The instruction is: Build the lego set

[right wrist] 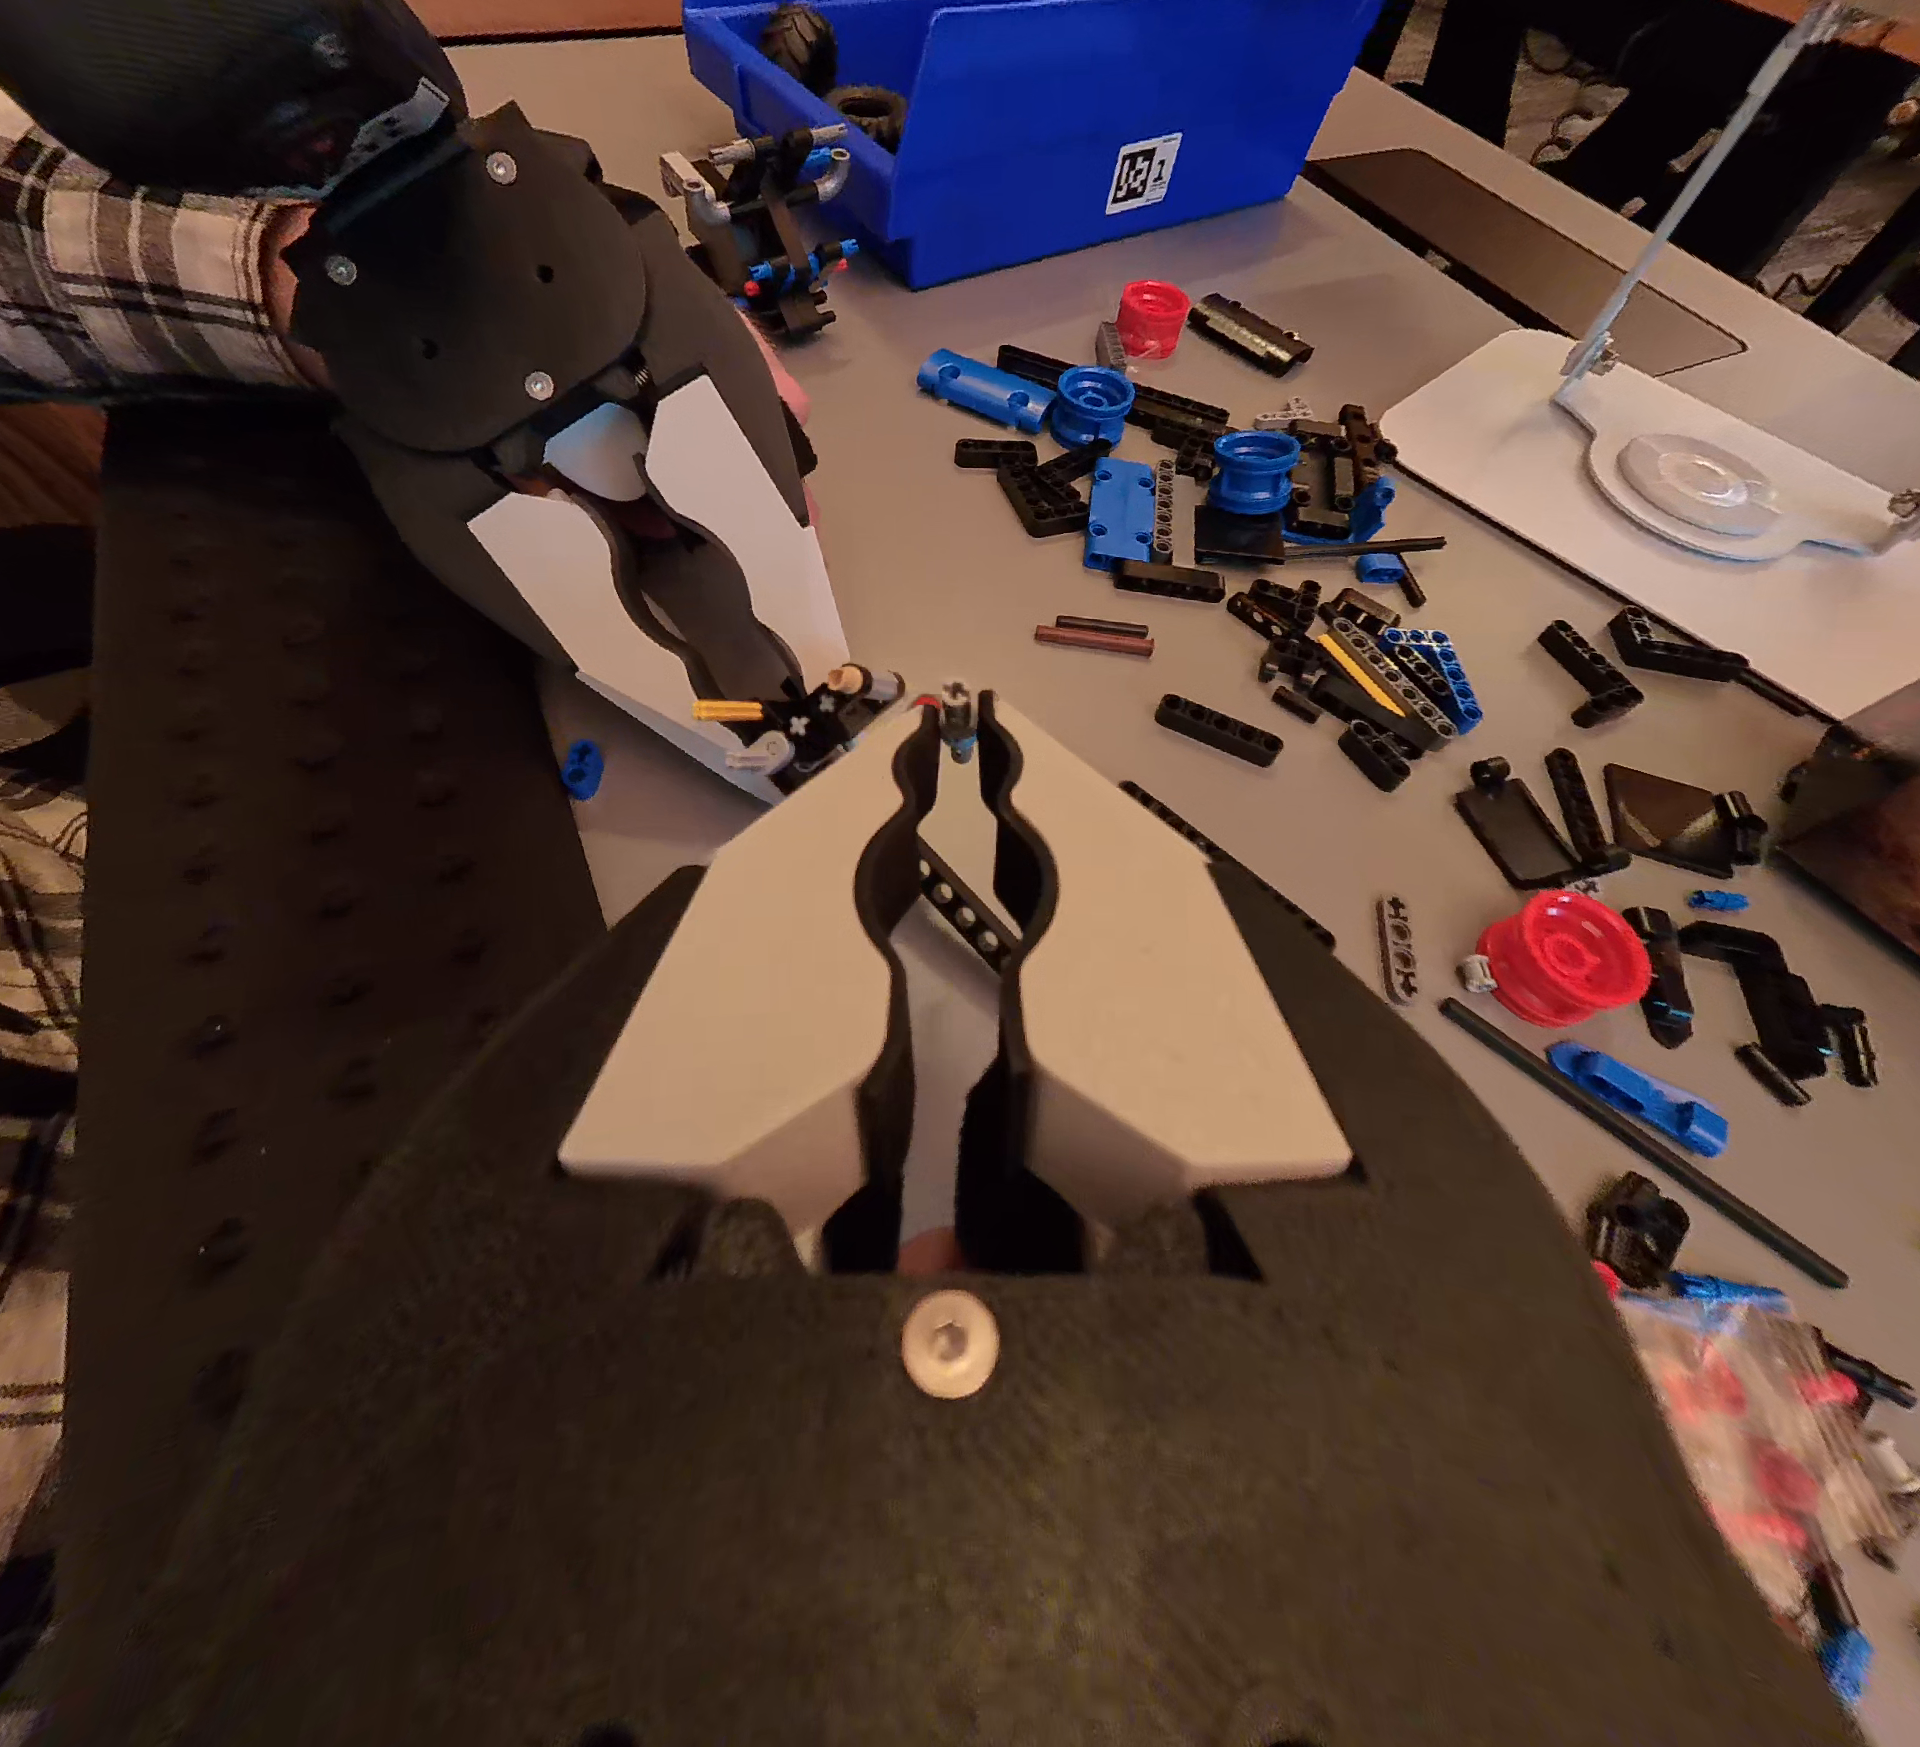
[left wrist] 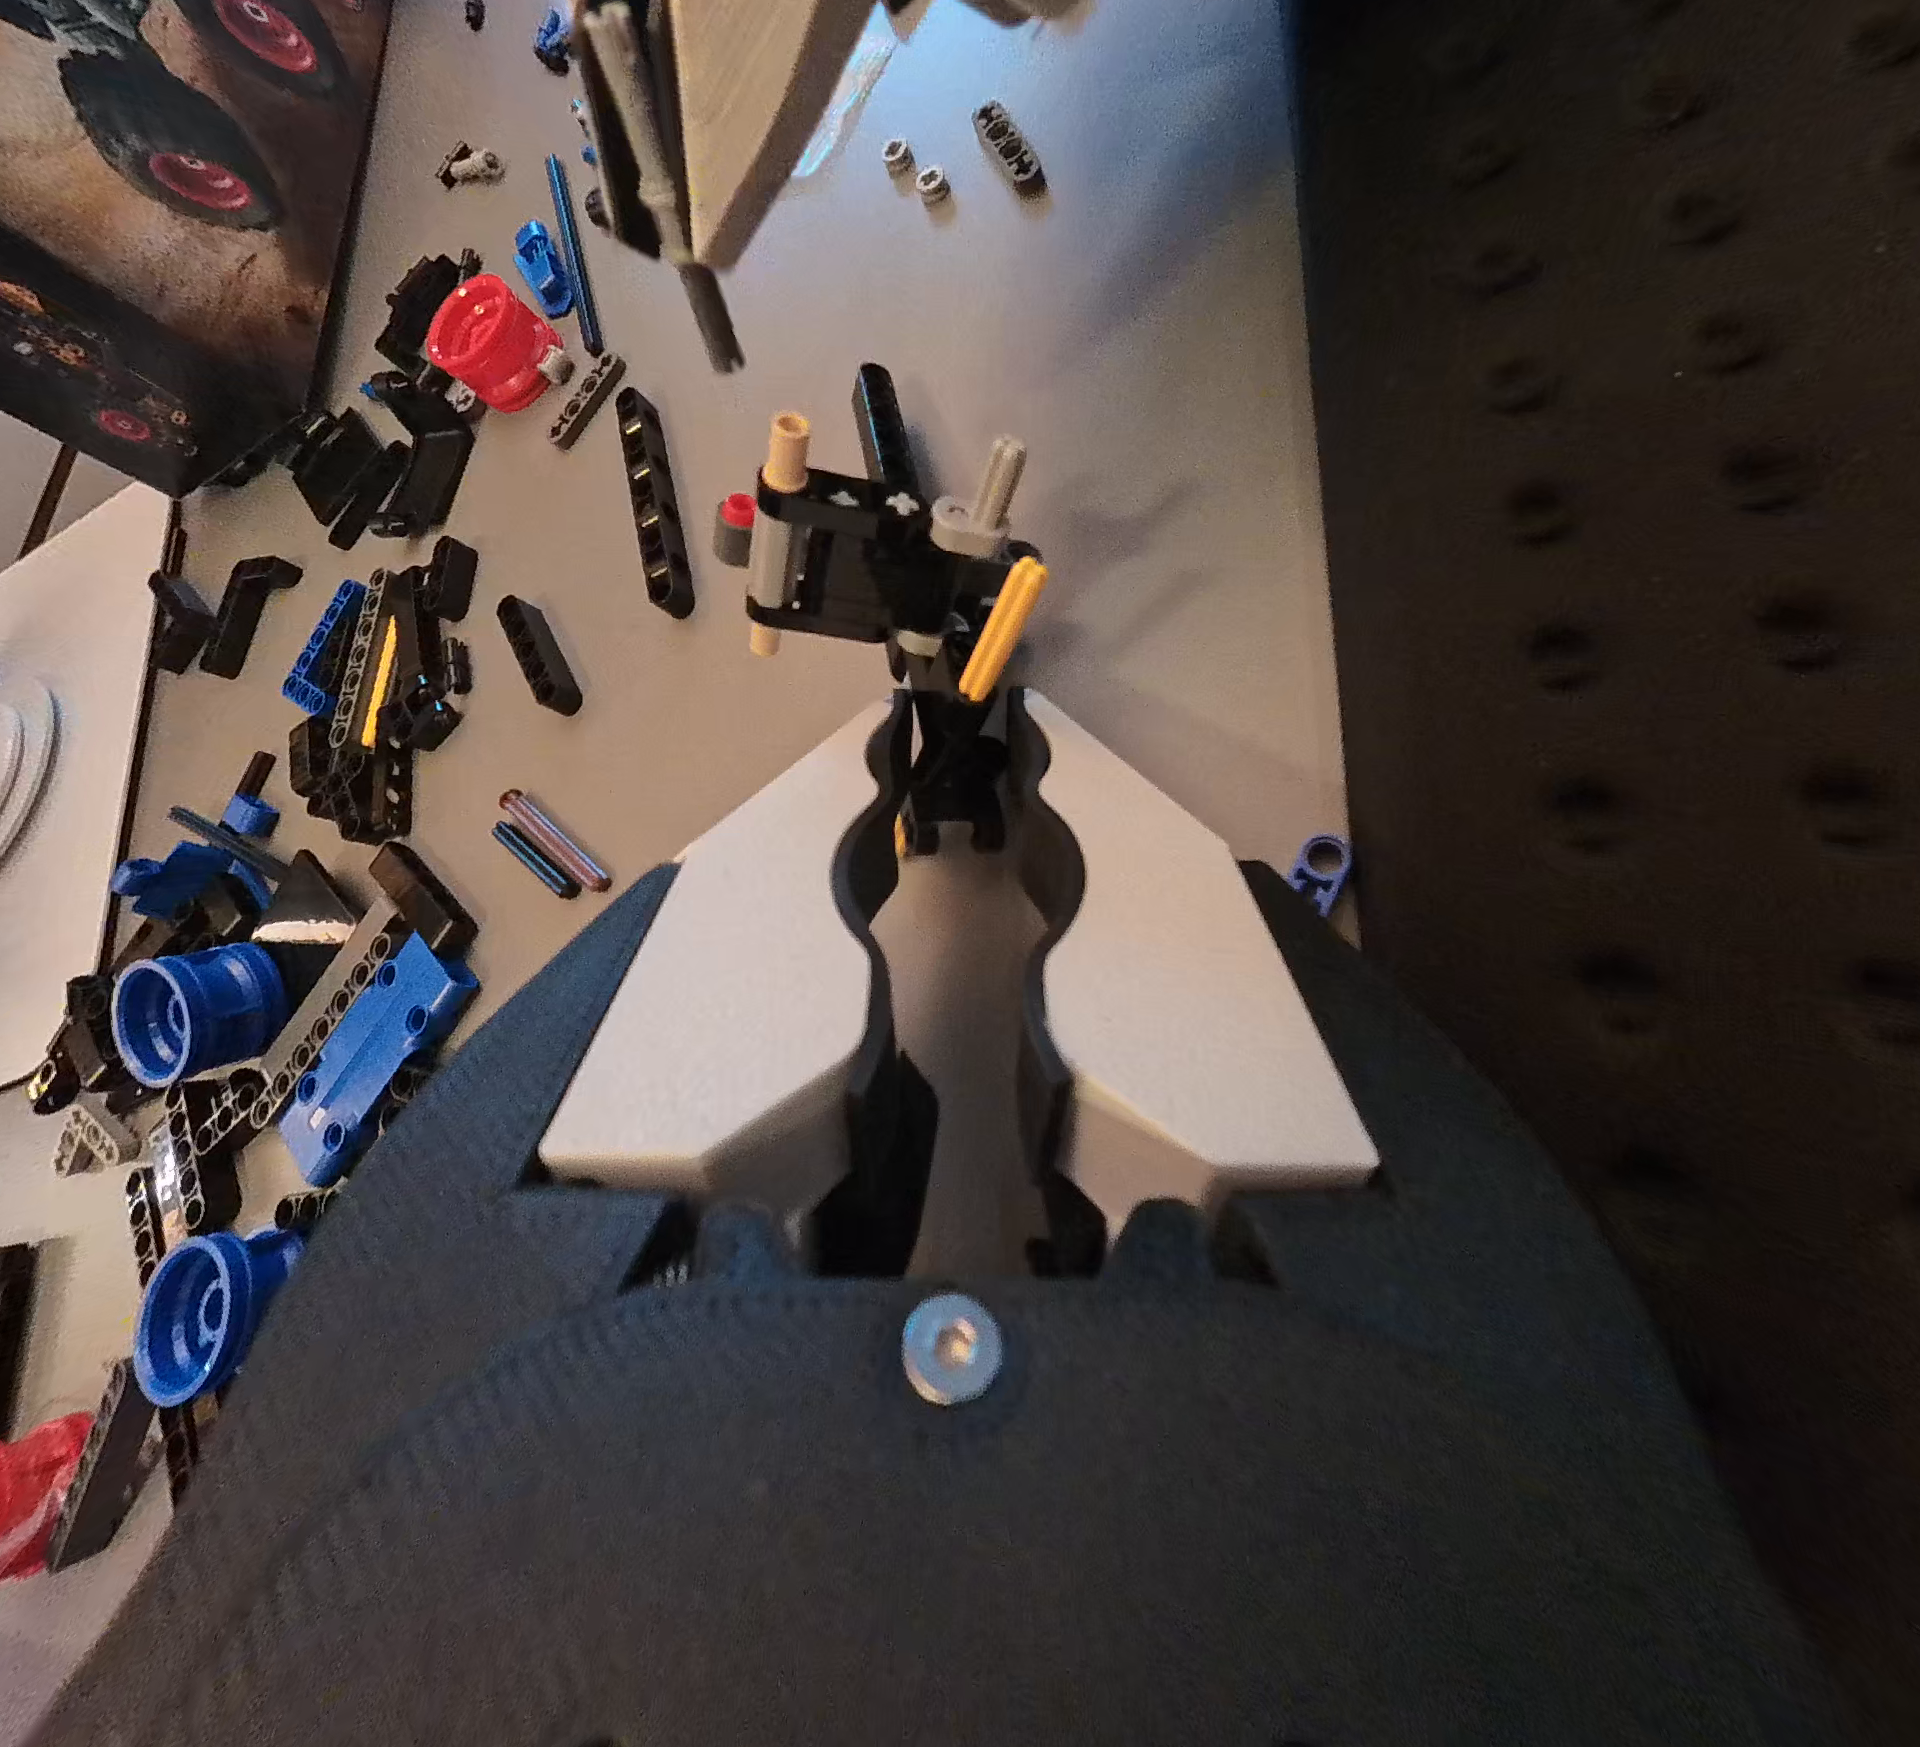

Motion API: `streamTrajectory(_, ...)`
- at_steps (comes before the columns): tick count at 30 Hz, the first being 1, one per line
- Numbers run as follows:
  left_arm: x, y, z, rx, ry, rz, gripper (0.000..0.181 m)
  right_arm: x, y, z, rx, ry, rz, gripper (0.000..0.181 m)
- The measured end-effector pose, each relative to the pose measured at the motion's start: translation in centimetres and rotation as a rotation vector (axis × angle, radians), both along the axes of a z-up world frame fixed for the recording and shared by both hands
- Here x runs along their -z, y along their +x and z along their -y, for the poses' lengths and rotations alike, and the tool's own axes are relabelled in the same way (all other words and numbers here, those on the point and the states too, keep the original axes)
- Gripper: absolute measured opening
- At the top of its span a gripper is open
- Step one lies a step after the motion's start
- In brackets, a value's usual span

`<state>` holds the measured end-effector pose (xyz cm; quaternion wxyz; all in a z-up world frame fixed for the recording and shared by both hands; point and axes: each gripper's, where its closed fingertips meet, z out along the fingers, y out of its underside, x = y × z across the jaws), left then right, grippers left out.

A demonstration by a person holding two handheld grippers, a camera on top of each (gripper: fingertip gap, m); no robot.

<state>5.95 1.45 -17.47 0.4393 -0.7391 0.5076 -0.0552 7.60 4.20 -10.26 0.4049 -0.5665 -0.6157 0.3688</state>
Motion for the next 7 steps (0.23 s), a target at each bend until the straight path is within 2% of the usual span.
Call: streamTrajectory(7, -0.02, 0.01, -0.02, 0.003, 0.007, -0.004, 0.016, -0.15, 0.34, 0.04, -0.002, -0.008, -0.037, 0.006)
